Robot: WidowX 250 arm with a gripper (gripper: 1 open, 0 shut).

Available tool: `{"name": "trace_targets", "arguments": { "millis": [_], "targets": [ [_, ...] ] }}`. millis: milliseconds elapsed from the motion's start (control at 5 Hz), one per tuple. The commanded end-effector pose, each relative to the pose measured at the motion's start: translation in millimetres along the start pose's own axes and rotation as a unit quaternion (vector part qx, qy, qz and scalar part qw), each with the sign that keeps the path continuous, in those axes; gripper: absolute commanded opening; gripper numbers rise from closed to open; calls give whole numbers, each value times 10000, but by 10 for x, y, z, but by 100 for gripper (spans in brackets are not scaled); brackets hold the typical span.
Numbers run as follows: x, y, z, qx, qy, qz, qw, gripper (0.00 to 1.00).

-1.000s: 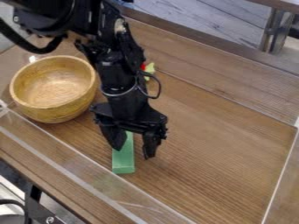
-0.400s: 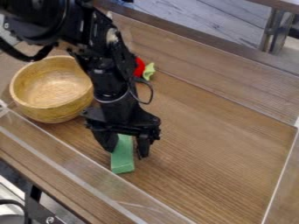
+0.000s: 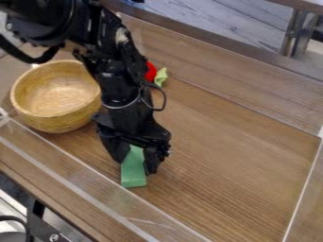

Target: Remove the green stick from the brown bowl and put it on the table

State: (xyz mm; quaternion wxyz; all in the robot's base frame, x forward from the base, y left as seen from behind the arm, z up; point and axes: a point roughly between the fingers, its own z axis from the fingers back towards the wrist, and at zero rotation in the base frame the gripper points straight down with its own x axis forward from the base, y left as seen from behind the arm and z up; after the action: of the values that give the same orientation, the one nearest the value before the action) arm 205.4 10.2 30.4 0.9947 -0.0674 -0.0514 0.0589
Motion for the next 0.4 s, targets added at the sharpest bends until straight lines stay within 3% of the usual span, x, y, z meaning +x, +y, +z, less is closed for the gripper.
{"name": "trace_targets", "arguments": {
  "millis": [0,200],
  "targets": [
    [-28,8,-74,-57,45,-43,10000,100],
    [31,93,21,-37,55,-182,9998,100]
  ]
}}
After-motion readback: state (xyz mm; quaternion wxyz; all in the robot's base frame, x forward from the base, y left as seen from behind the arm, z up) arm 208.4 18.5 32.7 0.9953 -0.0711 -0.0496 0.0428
